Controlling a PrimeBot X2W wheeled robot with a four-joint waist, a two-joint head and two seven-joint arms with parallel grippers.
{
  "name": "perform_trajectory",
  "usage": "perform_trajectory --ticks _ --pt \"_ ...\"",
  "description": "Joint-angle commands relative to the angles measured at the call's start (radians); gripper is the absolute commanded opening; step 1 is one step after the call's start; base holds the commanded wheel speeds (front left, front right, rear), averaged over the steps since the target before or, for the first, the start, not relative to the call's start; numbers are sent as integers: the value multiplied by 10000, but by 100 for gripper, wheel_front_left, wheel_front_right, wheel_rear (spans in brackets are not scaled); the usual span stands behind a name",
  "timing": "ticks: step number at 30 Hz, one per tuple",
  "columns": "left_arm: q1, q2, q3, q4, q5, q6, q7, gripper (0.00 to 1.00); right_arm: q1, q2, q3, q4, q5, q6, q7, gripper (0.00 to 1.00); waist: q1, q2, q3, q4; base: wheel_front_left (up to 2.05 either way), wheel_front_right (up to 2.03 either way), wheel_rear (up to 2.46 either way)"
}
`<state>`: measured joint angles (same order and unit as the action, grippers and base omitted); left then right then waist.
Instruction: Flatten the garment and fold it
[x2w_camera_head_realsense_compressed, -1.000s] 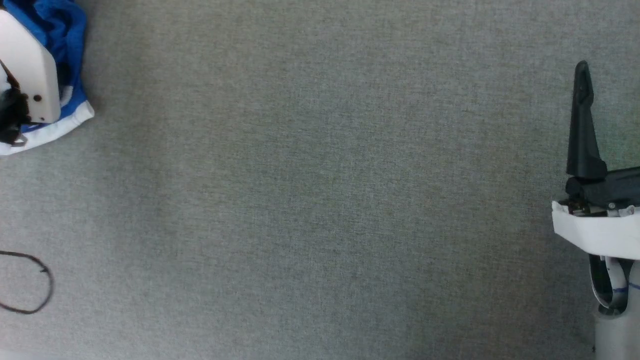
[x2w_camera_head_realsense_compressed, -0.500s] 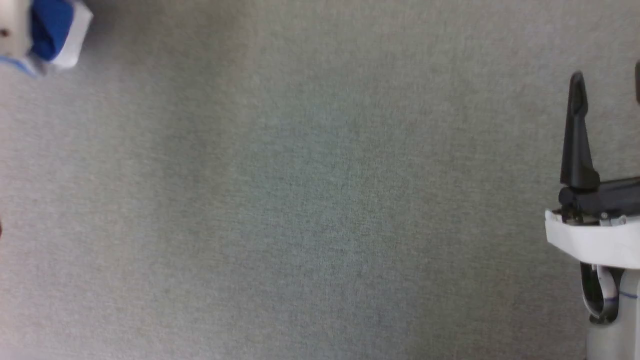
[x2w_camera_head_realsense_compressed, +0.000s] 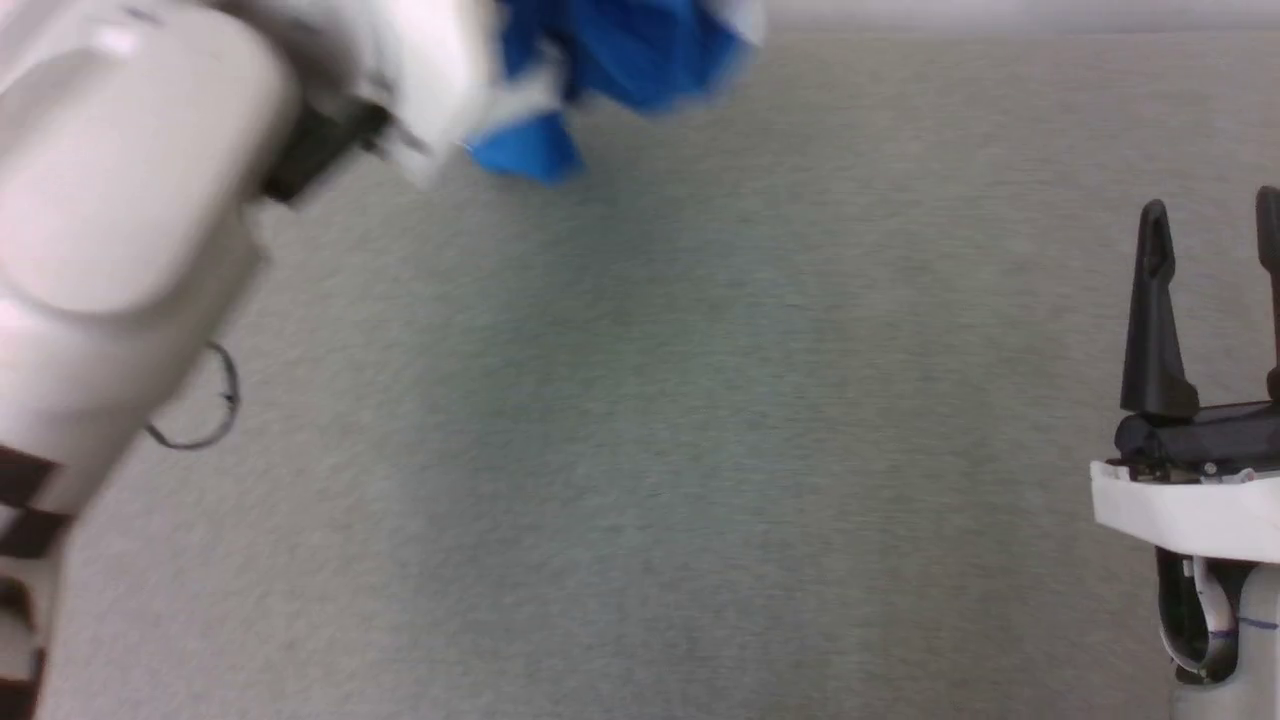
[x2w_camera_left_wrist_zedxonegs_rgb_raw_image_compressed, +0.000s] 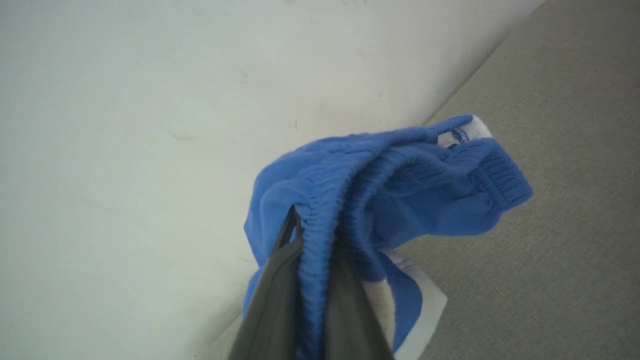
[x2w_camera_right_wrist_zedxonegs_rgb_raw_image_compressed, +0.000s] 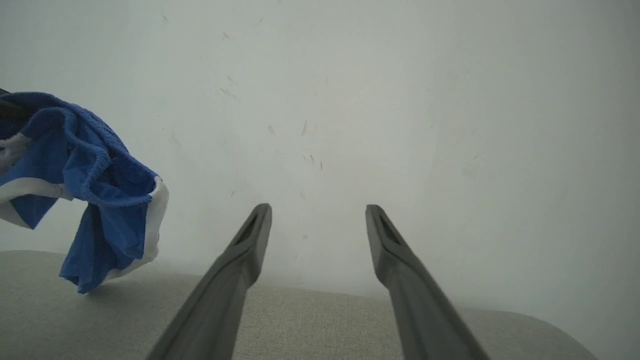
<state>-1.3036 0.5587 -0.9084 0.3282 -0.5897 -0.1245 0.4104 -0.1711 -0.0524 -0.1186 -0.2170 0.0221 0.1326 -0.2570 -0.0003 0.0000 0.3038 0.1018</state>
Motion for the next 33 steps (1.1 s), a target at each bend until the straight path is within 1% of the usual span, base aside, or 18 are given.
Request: perform_trajectory --ticks 1,3,4,9,11,13,16,19,22,24,25,26,30,33 --pt "-125 -325 -561 -68 -46 -61 -287 0 183 20 -42 46 130 -19 -47 100 3 0 -547 -1583 0 0 0" --pt "32 -652 -1122 -27 -146 -61 -527 0 250 20 -99 80 258 -19 -47 100 3 0 -558 -2048 0 0 0" --pt "32 -652 -1122 -27 -146 -61 -527 0 250 20 -99 80 258 -19 -47 100 3 0 -558 -2048 0 0 0" --pt "855 -1327 -2649 447 -595 -61 -1059 0 310 21 -171 113 539 -19 -47 100 3 0 -460 -2898 0 0 0" --pt "1326 -1585 -3216 691 -796 -61 -1184 0 342 21 -218 132 632 -19 -47 100 3 0 -422 -3088 0 0 0" --pt "1908 -1856 -3523 870 -954 -61 -1296 0 393 21 -229 151 688 -19 -47 100 3 0 -431 -3195 0 0 0" --pt "2859 -2215 -3692 983 -956 -61 -1273 0 491 21 -248 182 708 -19 -47 100 3 0 -463 -3203 0 0 0" --pt "4146 -2535 -3711 720 -353 -61 -526 0 540 21 -229 248 676 -19 -47 100 3 0 -535 -3090 0 0 0" --pt "4913 -2532 -3714 407 -116 -61 -4 0 525 21 -195 292 614 -19 -47 100 3 0 -680 -2910 0 0 0" --pt "5052 -2493 -3715 331 -144 -61 -130 0 536 22 -198 302 565 -19 -47 100 3 0 -846 -2740 0 0 0" --pt "5013 -2490 -3716 342 -167 -61 -352 19 557 22 -211 299 541 -19 -47 100 3 0 -942 -2637 0 0 0" --pt "4909 -2498 -3716 388 -164 -61 -737 100 589 22 -214 302 515 -19 -47 100 3 0 -1038 -2540 0 0 0" --pt "4623 -2739 -3345 692 -119 -3 -2606 100 847 22 -255 337 405 -19 -47 100 3 0 -1553 -2137 0 0 0" --pt "4592 -2915 -2956 552 162 400 -4003 100 1116 22 -397 355 320 -19 -47 100 3 0 -1922 -1819 0 0 0"
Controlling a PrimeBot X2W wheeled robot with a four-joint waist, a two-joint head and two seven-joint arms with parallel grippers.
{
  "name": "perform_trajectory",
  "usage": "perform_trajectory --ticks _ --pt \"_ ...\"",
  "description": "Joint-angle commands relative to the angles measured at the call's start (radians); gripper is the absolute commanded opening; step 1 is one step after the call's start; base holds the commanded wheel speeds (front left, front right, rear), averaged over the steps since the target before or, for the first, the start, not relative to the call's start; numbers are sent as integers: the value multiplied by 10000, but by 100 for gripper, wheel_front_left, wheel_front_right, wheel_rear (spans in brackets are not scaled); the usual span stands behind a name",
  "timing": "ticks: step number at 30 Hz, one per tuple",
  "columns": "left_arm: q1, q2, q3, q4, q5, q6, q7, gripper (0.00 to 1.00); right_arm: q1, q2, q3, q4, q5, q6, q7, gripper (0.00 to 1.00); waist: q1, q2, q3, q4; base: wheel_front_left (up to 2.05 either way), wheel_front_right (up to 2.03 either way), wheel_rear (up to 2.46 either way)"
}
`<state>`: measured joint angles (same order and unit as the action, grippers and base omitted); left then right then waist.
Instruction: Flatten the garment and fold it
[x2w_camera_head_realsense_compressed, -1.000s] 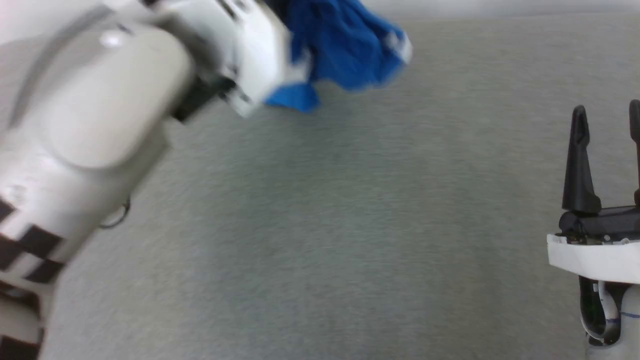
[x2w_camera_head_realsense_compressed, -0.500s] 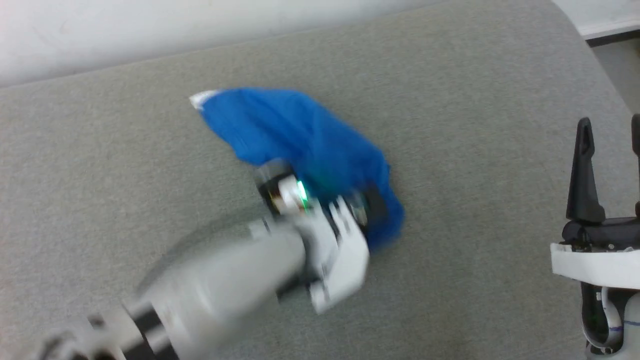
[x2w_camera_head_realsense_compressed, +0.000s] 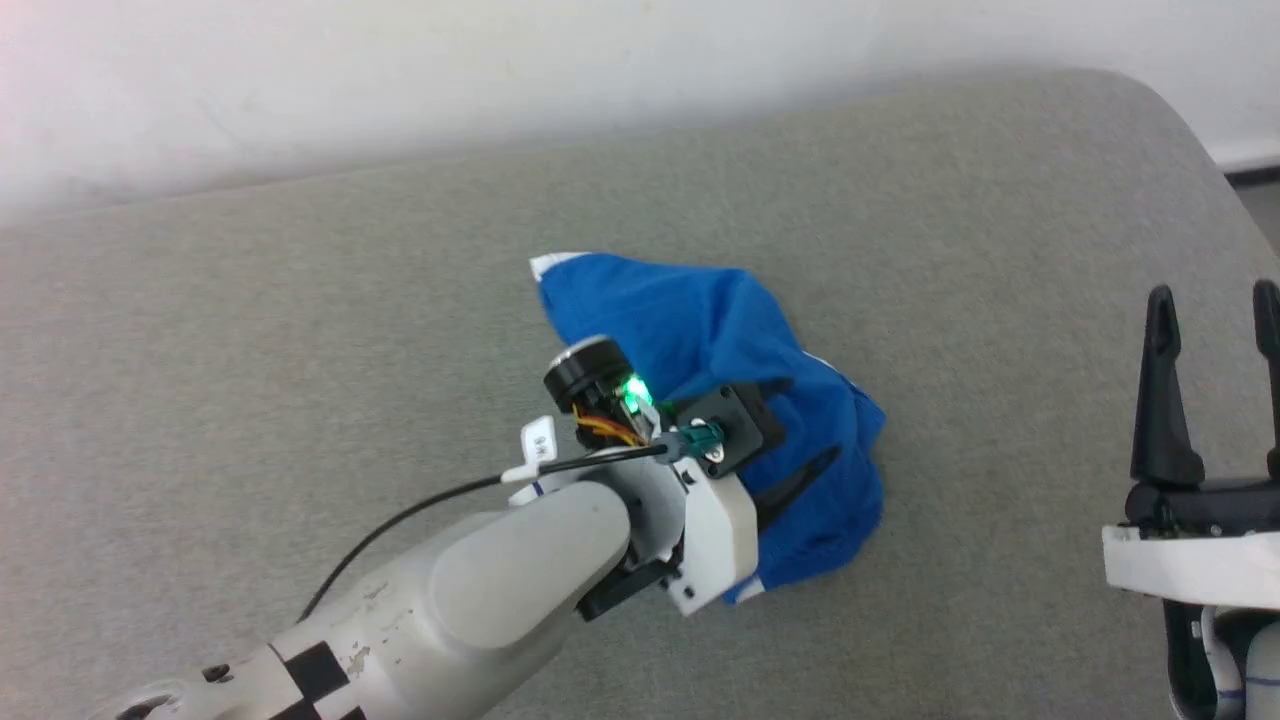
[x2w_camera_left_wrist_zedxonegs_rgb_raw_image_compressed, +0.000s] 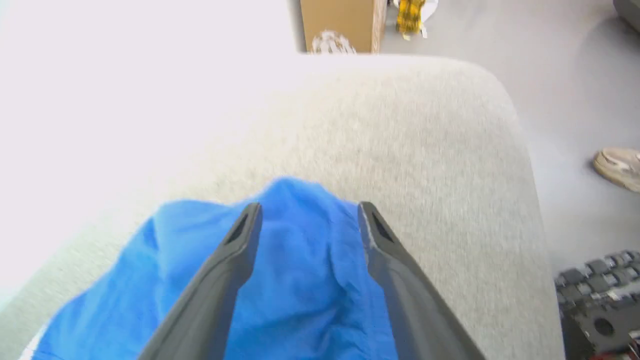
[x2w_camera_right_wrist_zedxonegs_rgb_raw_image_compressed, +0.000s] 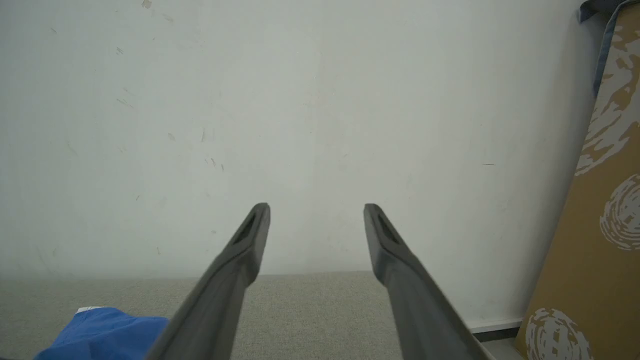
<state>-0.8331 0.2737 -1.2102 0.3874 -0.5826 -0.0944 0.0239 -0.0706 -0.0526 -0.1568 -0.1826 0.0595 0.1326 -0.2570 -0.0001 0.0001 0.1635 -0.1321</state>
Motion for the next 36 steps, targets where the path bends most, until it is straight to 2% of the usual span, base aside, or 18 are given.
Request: perform_trajectory --ticks 1,5,8,11,17,21,24,27,36 --pt "-95 -89 234 -95 167 332 -563 100 174 24 -30 12 -79 -19 -47 100 1 -1 -613 608 0 0 0" --pt "16 -44 776 -372 543 1267 -1985 100 359 24 -110 -19 -152 -19 -47 100 1 -1 -900 954 0 0 0" --pt "221 100 1379 -640 703 2078 -2607 100 445 24 -173 -45 -178 -19 -47 100 1 -1 -996 1162 0 0 0" --pt "628 333 2181 -951 981 3094 -2825 100 515 24 -253 37 -35 -19 -47 100 1 -1 -1027 1281 0 0 0" --pt "2438 645 4702 -2522 2047 5056 -2852 100 596 24 -508 338 346 -19 -47 100 1 -1 -999 1396 0 0 0" --pt "3898 804 6101 -2990 2722 5823 -2854 100 676 24 -585 519 474 -19 -47 100 1 -1 -1030 1403 0 0 0" --pt "4879 790 6925 -3220 3037 5924 -2855 100 761 24 -634 681 569 -19 -47 100 1 -1 -1064 1414 0 0 0" --pt "5786 665 7639 -3391 3267 5745 -2855 100 913 24 -611 873 641 -19 -47 100 1 -1 -1136 1426 0 0 0" --pt "7722 -53 8760 -3298 4049 4629 -2856 100 1471 24 -433 1415 816 -19 -47 100 1 -1 -1418 1542 0 0 0"
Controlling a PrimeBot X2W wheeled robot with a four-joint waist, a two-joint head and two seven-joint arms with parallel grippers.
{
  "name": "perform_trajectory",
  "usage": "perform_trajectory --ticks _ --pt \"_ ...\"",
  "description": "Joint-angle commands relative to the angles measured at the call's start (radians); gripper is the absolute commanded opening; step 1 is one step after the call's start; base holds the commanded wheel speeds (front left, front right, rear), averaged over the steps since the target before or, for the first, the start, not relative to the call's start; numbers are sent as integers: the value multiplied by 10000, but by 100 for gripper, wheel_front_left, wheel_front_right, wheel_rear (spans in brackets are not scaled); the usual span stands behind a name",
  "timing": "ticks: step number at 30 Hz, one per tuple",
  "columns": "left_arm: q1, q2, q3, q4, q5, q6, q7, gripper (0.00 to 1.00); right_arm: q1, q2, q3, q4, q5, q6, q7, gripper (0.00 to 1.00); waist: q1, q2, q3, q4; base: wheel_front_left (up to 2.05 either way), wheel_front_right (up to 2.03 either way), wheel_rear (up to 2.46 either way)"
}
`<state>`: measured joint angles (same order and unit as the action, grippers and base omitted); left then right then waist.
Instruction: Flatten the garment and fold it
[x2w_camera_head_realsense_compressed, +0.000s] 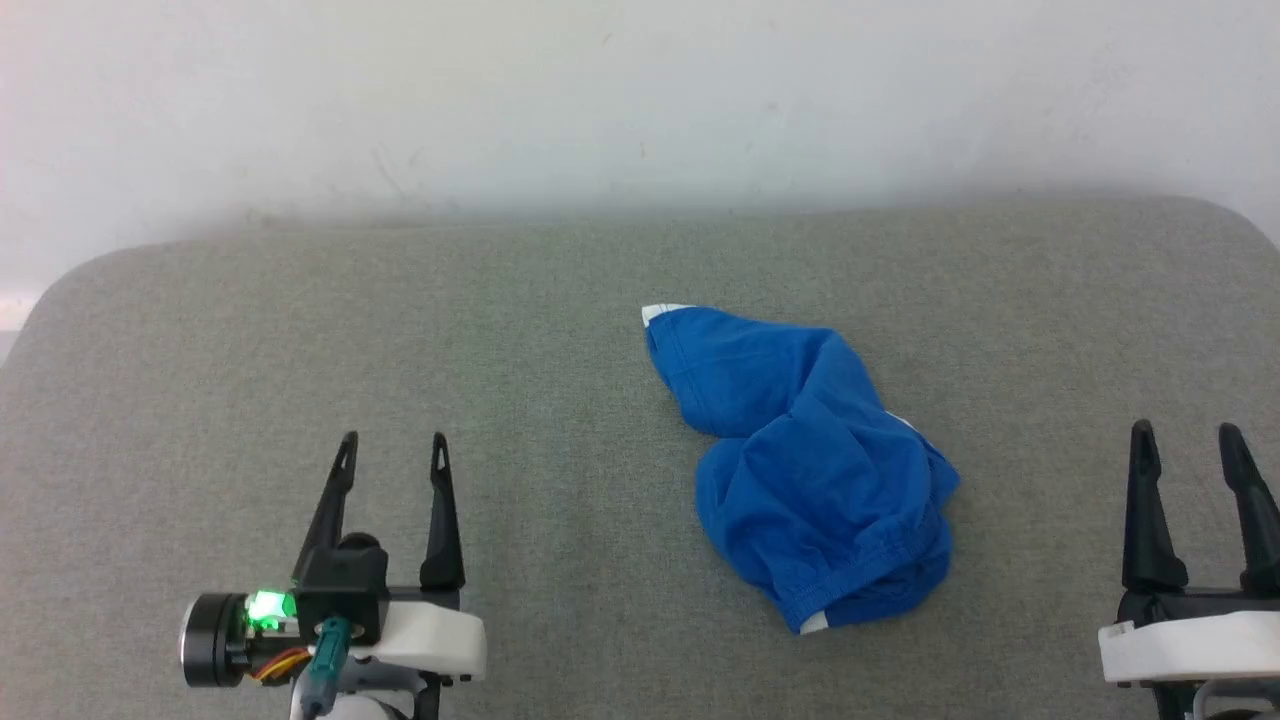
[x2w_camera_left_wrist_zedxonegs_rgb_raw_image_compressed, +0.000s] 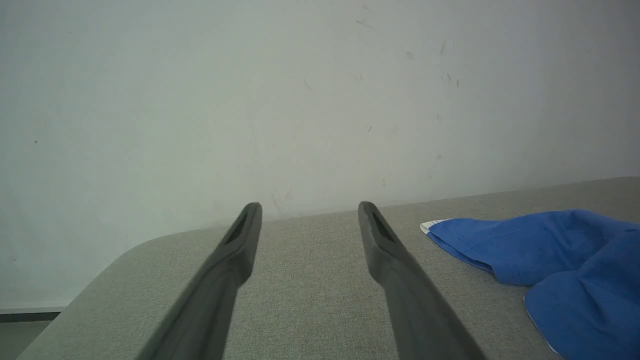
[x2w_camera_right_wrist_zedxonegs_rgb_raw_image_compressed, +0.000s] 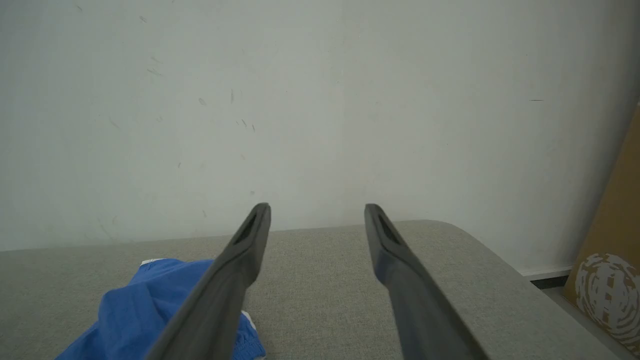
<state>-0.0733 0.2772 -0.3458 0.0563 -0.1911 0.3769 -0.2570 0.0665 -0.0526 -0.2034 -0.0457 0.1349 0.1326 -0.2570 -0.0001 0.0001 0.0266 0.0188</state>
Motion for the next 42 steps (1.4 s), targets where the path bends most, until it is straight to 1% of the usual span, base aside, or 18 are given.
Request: perform_trajectory --ticks 1,7,9,12,13,17,20,22,25,27,30,32,33,35,38,40,42 --pt "217 -171 215 20 226 -178 -46 100 134 24 49 69 57 -19 -47 100 1 -1 -73 45 0 0 0" --pt "311 -565 897 144 541 -701 -47 100 155 24 197 75 -1 -19 -47 100 1 -1 -124 -13 0 0 0" --pt "-33 -628 1115 195 614 -952 -47 100 73 24 210 19 -41 -19 -47 100 1 -1 -69 -31 0 0 0" --pt "-1075 -642 1328 443 646 -1560 -47 100 -62 24 295 -97 -128 -19 -47 100 1 -1 56 -67 0 0 0" --pt "-1075 -642 1328 443 646 -1560 -47 100 -62 24 295 -97 -128 -19 -47 100 1 -1 56 -67 0 0 0" --pt "-3115 -417 1225 1319 951 -2432 -47 100 -297 24 528 -239 -281 -19 -47 100 1 -1 332 -283 0 0 0" --pt "-4662 -290 996 2549 1023 -3121 14 100 -526 24 711 -353 -356 -19 -47 100 1 -1 642 -591 0 0 0" --pt "-5788 -160 718 3443 1268 -3485 307 100 -670 24 784 -415 -373 -19 -47 100 1 -1 898 -824 0 0 0" --pt "-7345 -233 330 4496 1364 -4162 955 100 -871 24 780 -490 -337 -19 -47 100 1 -1 1339 -1134 0 0 0" --pt "-8236 -315 116 5229 1307 -4546 1598 100 -994 24 796 -522 -296 -19 -47 100 1 -1 1654 -1327 0 0 0" --pt "-9368 -369 -413 6369 1167 -4948 2846 100 -1208 24 835 -512 -229 -19 -47 100 1 -1 2091 -1627 0 0 0" --pt "-10038 -373 -923 7079 944 -5052 3810 100 -1351 24 875 -488 -172 -19 -47 100 1 -1 2372 -1841 0 0 0" --pt "-10343 -388 -1348 7323 770 -5062 4170 100 -1432 24 927 -465 -141 -19 -47 100 1 -1 2521 -1959 0 0 0" --pt "-10837 -413 -2300 7760 -22 -5069 5019 100 -1614 24 1011 -428 -82 -19 -47 100 1 -1 2785 -2158 0 0 0" --pt "-11435 -215 -3789 8062 -1313 -5072 6377 100 -1879 24 1171 -381 10 -19 -47 100 1 -1 3153 -2462 0 0 0" --pt "-11729 -23 -4860 7945 -2237 -5073 7351 100 -2021 24 1274 -351 65 -19 -47 100 1 -1 3361 -2643 0 0 0" --pt "-12018 214 -5690 7651 -3236 -5073 8182 100 -2146 24 1335 -332 110 -19 -47 100 1 -1 3573 -2792 0 0 0"
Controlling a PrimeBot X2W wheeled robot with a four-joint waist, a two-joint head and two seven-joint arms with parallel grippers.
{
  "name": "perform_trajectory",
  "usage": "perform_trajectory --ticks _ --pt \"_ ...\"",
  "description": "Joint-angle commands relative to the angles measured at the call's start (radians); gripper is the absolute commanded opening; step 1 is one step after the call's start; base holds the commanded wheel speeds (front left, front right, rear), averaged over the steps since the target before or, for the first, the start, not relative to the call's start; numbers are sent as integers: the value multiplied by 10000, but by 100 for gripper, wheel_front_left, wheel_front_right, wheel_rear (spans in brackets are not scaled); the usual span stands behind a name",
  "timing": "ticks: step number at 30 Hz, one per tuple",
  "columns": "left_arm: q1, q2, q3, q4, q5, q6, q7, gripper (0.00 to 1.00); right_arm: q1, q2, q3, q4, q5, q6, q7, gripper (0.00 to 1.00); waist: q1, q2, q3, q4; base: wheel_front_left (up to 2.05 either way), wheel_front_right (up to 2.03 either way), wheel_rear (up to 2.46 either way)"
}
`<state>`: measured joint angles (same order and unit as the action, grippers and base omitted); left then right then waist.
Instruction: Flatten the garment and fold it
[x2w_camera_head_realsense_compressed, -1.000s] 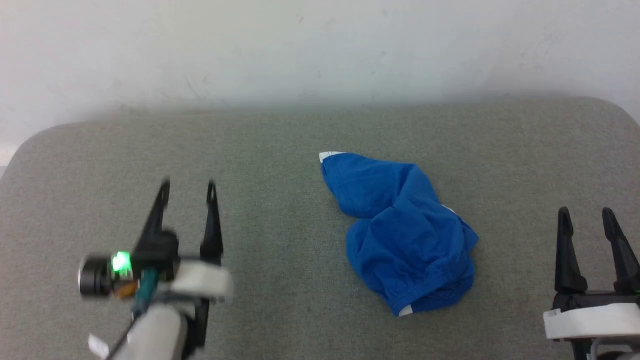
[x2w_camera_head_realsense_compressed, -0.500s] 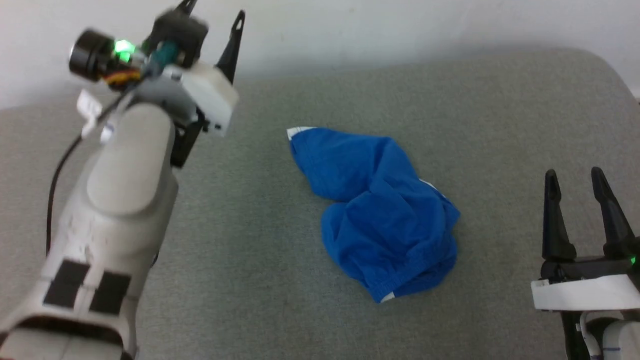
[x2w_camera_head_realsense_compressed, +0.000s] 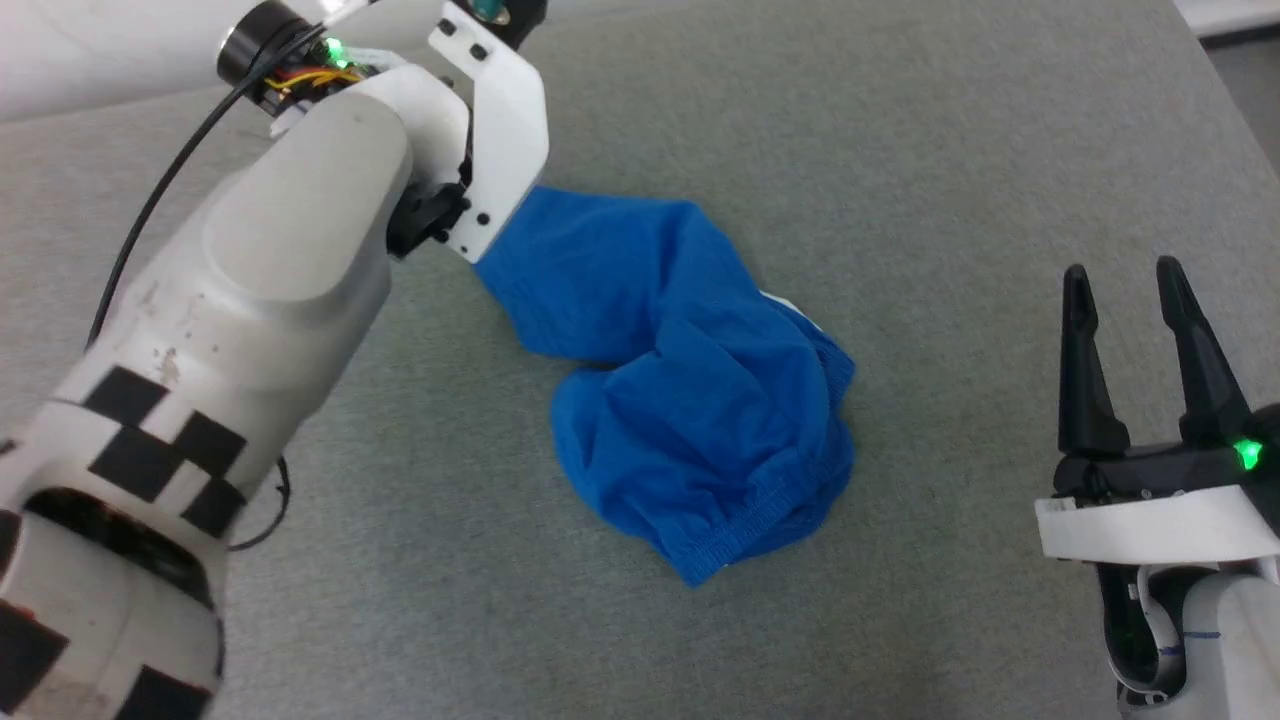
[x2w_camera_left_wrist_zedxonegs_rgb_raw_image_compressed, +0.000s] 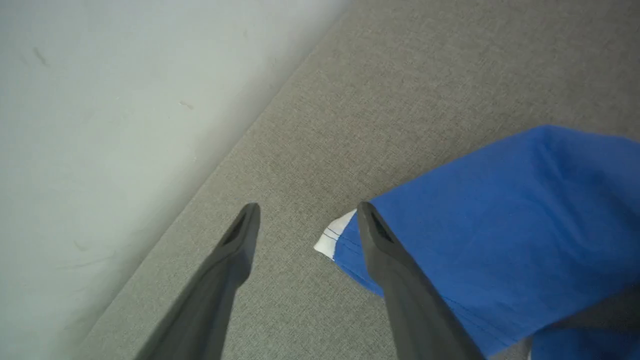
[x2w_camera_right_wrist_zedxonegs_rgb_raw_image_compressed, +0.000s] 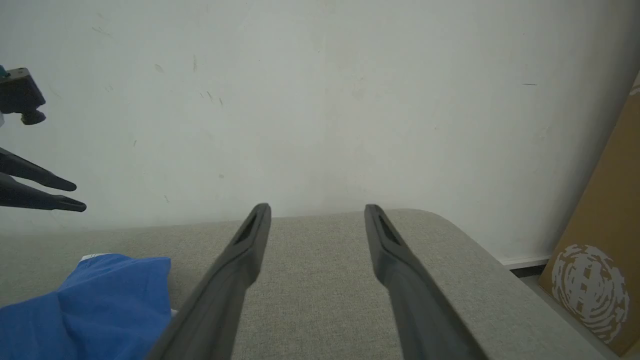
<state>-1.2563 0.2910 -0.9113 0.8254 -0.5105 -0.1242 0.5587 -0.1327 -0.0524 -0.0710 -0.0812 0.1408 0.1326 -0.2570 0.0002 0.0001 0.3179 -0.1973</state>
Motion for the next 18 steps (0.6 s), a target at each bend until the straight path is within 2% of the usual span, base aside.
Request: perform_trajectory --ticks 1,5,7,11,16,17,18 --pt "-340 248 -504 -196 -409 -63 426 100 -216 22 43 39 75 -19 -47 100 -2 -1 756 -706 0 0 0" --pt "-756 956 -2039 -558 -1680 -64 1886 100 -444 22 168 101 159 -19 -47 100 -2 -1 1054 -997 0 0 0" --pt "-895 1238 -2714 -687 -2028 -64 2278 100 -509 22 180 117 211 -19 -47 100 -2 -1 1148 -1096 0 0 0" --pt "-740 1581 -3338 -730 -2624 -64 2349 100 -597 22 255 173 268 -19 -47 100 -2 -1 1251 -1233 0 0 0" --pt "-307 1703 -3603 -736 -2952 -64 2180 100 -627 22 224 233 191 -19 -47 100 -2 -1 1230 -1092 0 0 0" --pt "-238 1703 -3626 -780 -3022 -64 2168 44 -636 22 206 237 158 -19 -47 100 -2 -1 1199 -1026 0 0 0" --pt "-190 1709 -3644 -844 -3056 -64 2124 0 -628 22 181 236 115 -19 -47 100 -2 -1 1144 -934 0 0 0"
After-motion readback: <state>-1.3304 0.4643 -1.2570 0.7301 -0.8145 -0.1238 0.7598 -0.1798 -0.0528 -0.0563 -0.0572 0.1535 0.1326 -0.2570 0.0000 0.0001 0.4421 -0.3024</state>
